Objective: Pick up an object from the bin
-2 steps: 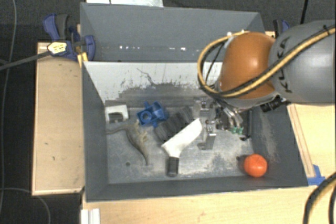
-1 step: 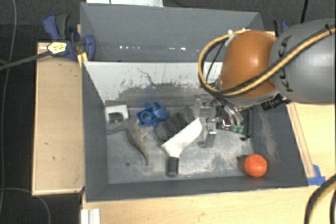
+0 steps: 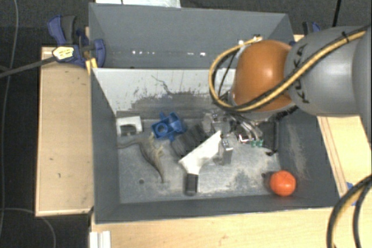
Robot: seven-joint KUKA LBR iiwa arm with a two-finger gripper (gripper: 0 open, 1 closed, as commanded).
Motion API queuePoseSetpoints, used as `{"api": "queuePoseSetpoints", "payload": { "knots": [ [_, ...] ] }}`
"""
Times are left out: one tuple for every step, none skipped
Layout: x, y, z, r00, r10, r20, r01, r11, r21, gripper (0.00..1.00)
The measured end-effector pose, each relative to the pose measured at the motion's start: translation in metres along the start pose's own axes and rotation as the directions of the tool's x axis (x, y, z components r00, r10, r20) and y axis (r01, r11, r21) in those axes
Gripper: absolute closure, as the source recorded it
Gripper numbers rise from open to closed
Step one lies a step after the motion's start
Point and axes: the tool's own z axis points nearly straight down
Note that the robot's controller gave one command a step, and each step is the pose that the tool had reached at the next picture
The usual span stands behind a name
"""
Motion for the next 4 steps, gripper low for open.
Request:
{"api": "queuePoseSetpoints", "payload": {
  "knots": [
    [0.001, 0.007, 0.03, 0.989, -0.149, -0.008, 0.149, 0.989, -0.003, 0.0],
    [-0.012, 0.01, -0.016, 0.977, -0.212, 0.006, 0.212, 0.977, 0.001, 0.0],
    [-0.004, 0.015, 0.029, 0.921, -0.39, 0.0, 0.39, 0.921, -0.002, 0.0],
    [-0.014, 0.01, 0.044, 0.865, -0.501, 0.004, 0.501, 0.865, 0.0, 1.0]
  ]
}}
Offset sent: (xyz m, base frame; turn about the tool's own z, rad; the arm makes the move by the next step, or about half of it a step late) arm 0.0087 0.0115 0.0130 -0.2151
